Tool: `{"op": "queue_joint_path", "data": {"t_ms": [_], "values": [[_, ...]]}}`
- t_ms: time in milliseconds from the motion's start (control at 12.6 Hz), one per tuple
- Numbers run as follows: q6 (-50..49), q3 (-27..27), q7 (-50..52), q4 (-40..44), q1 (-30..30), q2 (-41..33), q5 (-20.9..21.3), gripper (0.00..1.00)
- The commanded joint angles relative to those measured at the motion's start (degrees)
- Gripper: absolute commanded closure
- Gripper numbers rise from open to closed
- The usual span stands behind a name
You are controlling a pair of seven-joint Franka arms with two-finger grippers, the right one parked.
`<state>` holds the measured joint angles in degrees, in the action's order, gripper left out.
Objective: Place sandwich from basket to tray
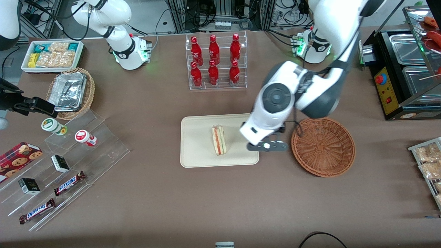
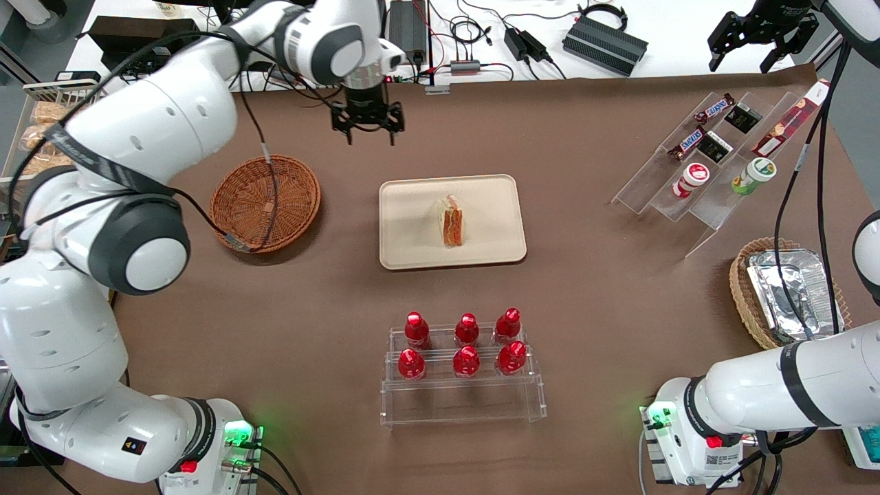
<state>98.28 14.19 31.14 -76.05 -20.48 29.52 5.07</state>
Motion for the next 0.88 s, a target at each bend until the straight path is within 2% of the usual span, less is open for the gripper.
{"op": "queue_joint_path", "data": {"t_ms": [0, 239, 637, 796], "values": [[-0.3, 0.3, -8.2, -8.4, 4.2, -7.5, 0.2, 0.00], [-1.6, 0.3, -16.7, -12.8, 9.7, -12.4, -0.1, 0.00], [-9.2, 0.2, -27.8, -12.7, 16.3, -18.2, -0.2, 0.00], [-12.2, 0.1, -29.0, -13.2, 17.8, -21.2, 0.1, 0.00]]}}
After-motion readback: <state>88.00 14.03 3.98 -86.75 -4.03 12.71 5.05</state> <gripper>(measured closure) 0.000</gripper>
